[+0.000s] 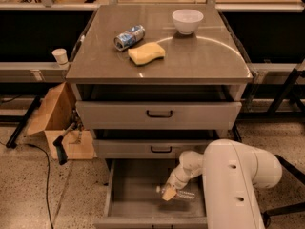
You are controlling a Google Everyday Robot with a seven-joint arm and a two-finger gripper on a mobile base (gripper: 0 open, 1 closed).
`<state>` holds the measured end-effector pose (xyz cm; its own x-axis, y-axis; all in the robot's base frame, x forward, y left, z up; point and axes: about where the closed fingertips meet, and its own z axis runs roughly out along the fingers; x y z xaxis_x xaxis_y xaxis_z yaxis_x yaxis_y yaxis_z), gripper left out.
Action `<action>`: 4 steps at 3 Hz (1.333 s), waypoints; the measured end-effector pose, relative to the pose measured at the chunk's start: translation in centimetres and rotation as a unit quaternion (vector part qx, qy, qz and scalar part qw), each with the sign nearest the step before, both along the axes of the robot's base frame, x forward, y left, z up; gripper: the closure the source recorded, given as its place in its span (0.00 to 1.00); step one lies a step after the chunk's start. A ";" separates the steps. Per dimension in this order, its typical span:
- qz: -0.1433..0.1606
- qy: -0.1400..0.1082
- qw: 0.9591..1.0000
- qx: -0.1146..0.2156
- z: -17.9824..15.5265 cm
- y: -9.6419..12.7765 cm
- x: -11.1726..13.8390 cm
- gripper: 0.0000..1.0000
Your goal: Place water bottle into bottom drawer
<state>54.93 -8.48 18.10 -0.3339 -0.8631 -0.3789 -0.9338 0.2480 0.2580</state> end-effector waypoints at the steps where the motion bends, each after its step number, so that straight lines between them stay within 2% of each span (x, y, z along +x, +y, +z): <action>1: 0.000 0.000 1.000 0.000 0.0 0.0 0.0 0.51; 2: 0.000 0.000 1.000 0.000 0.0 0.0 0.0 0.19; 3: 0.000 0.000 1.000 0.000 0.0 0.0 0.0 0.00; 4: 0.000 0.000 1.000 0.000 0.0 0.0 0.0 0.00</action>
Offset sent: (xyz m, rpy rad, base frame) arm 0.0000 0.0000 0.0000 0.0000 0.0000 0.0000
